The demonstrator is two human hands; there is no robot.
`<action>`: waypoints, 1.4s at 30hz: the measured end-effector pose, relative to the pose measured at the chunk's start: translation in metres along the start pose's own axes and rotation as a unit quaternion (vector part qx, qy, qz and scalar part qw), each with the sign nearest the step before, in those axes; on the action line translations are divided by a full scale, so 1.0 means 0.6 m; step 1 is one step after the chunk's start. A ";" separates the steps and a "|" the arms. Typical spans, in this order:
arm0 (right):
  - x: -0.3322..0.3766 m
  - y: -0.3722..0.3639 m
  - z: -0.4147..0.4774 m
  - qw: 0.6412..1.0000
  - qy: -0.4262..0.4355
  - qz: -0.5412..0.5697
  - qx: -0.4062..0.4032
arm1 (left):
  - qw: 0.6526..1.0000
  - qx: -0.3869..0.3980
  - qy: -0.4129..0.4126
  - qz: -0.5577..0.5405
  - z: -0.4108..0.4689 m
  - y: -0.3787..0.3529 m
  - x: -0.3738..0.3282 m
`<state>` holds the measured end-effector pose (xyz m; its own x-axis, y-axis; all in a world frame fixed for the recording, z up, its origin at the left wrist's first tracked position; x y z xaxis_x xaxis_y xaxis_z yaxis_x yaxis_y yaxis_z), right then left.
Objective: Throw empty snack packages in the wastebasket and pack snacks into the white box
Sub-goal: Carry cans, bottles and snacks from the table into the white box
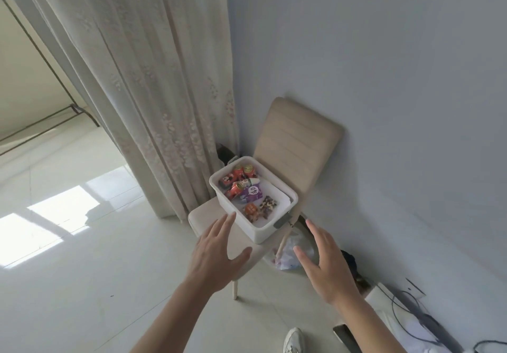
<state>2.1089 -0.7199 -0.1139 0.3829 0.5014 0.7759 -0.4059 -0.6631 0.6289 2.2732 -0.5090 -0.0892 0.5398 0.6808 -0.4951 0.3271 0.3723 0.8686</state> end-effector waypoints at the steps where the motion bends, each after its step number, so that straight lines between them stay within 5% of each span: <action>1: -0.011 0.007 0.022 1.000 -0.002 0.004 0.006 | 1.000 0.005 0.002 0.001 0.024 -0.008 -0.012; 22: -0.093 -0.053 0.406 0.990 -0.064 -0.022 0.124 | 0.993 0.051 0.094 -0.051 0.348 -0.171 0.067; 42: -0.227 -0.231 0.618 0.973 -0.008 -0.063 0.221 | 0.982 0.107 0.156 -0.027 0.513 -0.382 0.199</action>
<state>2.4207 -0.9025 -0.3252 0.4214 0.5880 0.6904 0.0409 -0.7729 0.6332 2.5015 -0.7075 -0.3542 0.2650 0.8361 -0.4803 0.5220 0.2945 0.8005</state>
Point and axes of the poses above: each hand's wrist, its own z-axis towards the middle knuckle, its own y-axis out of the back of the hand, x = y × z, the point moved 3 cm from there along z, towards the middle knuckle, and after that the axes turned 1 degree about z, right-handed, at the moved point
